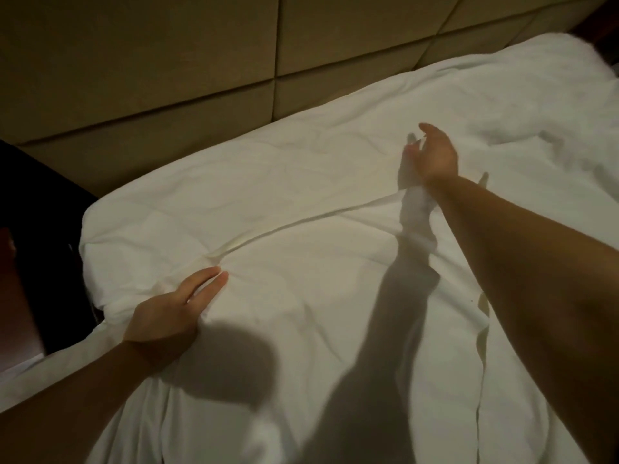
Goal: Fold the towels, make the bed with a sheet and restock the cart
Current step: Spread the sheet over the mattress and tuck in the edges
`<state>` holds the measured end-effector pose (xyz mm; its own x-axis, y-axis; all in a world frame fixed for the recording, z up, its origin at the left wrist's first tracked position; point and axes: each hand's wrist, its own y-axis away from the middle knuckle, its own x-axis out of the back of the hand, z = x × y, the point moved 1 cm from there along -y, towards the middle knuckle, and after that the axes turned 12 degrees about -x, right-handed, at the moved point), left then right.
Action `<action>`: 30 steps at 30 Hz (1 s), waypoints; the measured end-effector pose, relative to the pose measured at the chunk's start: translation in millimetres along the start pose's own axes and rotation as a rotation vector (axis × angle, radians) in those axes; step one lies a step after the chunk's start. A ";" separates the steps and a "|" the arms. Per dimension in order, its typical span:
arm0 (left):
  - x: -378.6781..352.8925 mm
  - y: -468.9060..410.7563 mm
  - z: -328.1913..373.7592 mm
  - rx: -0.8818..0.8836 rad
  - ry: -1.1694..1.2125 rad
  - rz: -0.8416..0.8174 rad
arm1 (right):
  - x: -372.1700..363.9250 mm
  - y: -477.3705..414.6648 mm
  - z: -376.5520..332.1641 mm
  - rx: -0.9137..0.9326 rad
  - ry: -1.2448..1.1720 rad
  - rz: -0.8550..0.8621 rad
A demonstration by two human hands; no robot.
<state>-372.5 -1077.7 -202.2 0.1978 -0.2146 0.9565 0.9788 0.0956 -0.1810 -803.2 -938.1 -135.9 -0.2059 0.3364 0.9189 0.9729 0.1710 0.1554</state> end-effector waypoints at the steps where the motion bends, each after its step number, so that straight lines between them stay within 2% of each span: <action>1: -0.8 0.5 -0.1 -0.003 -0.002 0.006 | -7.8 -3.3 1.7 -0.010 0.051 -0.058; 5: -2.8 1.7 -1.4 -0.002 -0.006 0.011 | -23.3 -15.0 13.0 -0.064 0.190 -0.109; 9: -3.5 1.8 -0.5 -0.004 -0.002 0.026 | -12.3 8.3 16.3 0.078 0.213 -0.157; 11: -3.0 2.6 -0.4 -0.007 0.011 0.037 | -4.6 34.4 12.0 0.117 0.182 -0.056; 14: -2.1 5.6 -1.6 0.006 0.042 -0.004 | -5.2 87.7 2.9 0.247 0.152 0.211; 17: -2.6 6.7 -5.1 0.009 0.046 -0.045 | -21.3 143.8 5.7 0.292 0.137 0.240; 20: -3.2 6.6 -5.3 0.018 0.074 -0.058 | -41.0 179.5 11.6 0.204 0.123 0.174; 25: 6.9 4.8 -5.5 0.049 0.128 -0.070 | -51.6 198.1 6.1 0.053 0.135 -0.049; 30: 39.7 -41.9 33.5 -0.015 0.368 0.160 | -47.1 194.6 1.5 -0.005 0.195 -0.240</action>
<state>-407.4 -1057.7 -148.9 0.3505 -0.5323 0.7706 0.9344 0.1426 -0.3265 -604.3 -919.3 -149.5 -0.4062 0.1031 0.9080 0.8997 0.2189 0.3776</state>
